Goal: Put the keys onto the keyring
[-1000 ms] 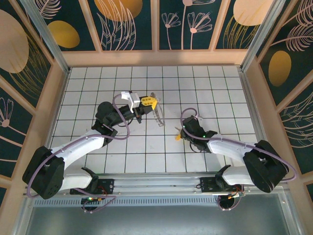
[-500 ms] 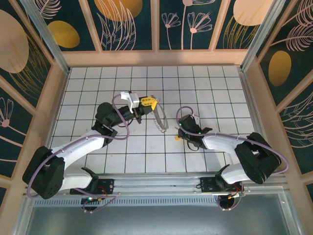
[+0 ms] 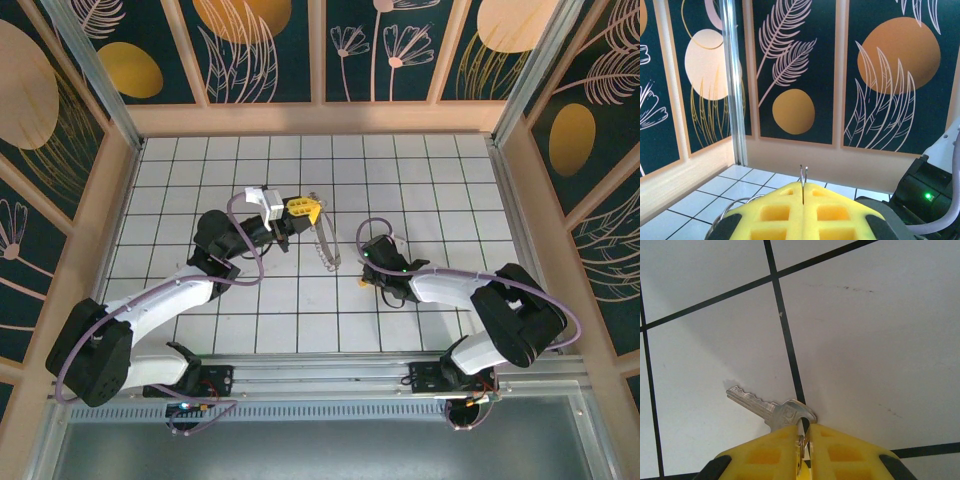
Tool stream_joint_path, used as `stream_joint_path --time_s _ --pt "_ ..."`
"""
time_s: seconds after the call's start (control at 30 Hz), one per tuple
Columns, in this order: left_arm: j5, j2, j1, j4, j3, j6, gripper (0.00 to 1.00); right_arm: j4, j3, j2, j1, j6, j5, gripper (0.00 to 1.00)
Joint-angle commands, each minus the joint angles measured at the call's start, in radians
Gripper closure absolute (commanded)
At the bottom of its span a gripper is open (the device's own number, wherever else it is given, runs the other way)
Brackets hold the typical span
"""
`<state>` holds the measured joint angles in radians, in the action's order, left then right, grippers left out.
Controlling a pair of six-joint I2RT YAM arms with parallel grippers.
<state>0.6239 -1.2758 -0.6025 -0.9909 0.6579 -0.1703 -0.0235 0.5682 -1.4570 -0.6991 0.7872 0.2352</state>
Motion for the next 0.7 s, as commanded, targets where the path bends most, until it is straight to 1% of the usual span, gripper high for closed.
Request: stream_joint_path --time_s 0.0,0.3,0.5,0.67 --pt "0.014 0.009 -0.007 -0.070 0.000 -0.020 1.00 0.022 0.026 -0.007 0.007 -0.017 0.012 0.85" --pt "0.014 0.000 -0.007 -0.073 0.003 -0.024 1.00 0.034 0.027 -0.011 0.007 -0.025 0.004 0.86" --pt "0.014 -0.004 -0.008 -0.076 0.005 -0.030 1.00 0.033 0.026 -0.010 0.007 -0.023 0.001 0.93" --pt "0.013 -0.006 -0.008 -0.079 0.004 -0.037 1.00 0.027 0.021 0.003 0.007 -0.024 0.003 1.00"
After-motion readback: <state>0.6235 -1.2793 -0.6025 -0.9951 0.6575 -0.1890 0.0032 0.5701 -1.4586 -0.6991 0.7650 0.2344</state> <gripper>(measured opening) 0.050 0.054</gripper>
